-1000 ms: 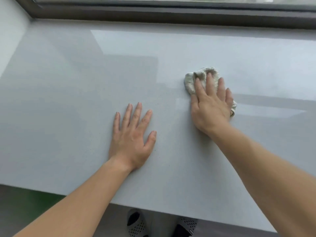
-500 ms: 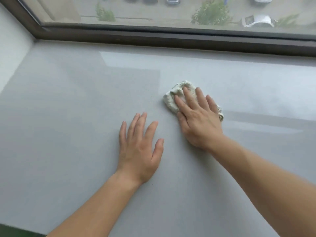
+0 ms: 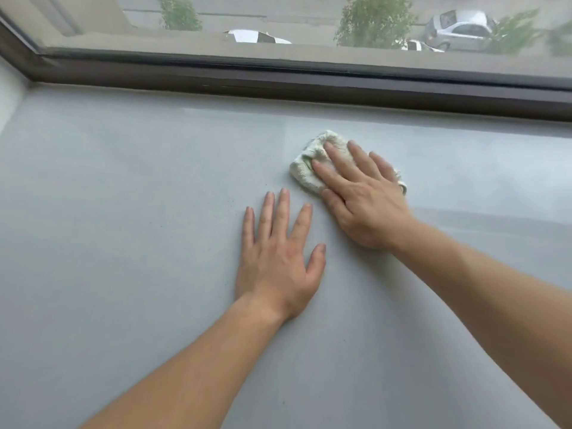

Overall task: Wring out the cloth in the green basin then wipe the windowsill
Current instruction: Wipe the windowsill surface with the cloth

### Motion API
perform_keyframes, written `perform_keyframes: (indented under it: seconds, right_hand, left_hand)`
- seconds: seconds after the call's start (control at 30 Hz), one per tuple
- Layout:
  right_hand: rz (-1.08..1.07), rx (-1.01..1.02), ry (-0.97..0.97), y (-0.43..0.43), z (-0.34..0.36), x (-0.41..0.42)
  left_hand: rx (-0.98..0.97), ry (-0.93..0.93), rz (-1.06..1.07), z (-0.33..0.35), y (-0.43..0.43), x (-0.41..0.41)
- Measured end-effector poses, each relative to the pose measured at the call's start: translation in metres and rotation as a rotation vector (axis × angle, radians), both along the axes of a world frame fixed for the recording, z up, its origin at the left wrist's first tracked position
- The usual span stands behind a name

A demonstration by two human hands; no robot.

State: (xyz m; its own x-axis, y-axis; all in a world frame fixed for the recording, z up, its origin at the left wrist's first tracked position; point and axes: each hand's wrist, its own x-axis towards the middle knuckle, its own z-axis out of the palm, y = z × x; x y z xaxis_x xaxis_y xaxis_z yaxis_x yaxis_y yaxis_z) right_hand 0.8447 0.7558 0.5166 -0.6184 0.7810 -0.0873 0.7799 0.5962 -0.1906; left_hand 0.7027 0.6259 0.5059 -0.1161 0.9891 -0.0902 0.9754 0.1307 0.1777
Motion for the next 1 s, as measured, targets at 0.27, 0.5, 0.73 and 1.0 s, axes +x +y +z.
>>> perform_keyframes:
  seconds: [0.27,0.5,0.73,1.0]
  right_hand:
    - [-0.335,0.011,0.020,0.047,-0.005,-0.020]
    - [-0.290,-0.024,-0.013,0.076,0.006,0.080]
    - [-0.433,-0.012,0.001,0.023,-0.001,0.042]
    - [-0.684,-0.051,-0.027,0.036,0.003,0.074]
  left_hand:
    - [-0.005,0.006,-0.005,-0.002,-0.001,0.000]
    - [-0.004,0.010,-0.010,-0.003,-0.001,-0.001]
    - [-0.007,0.004,-0.016,-0.002,0.001,0.000]
    - [-0.032,0.012,-0.013,-0.001,0.000,0.000]
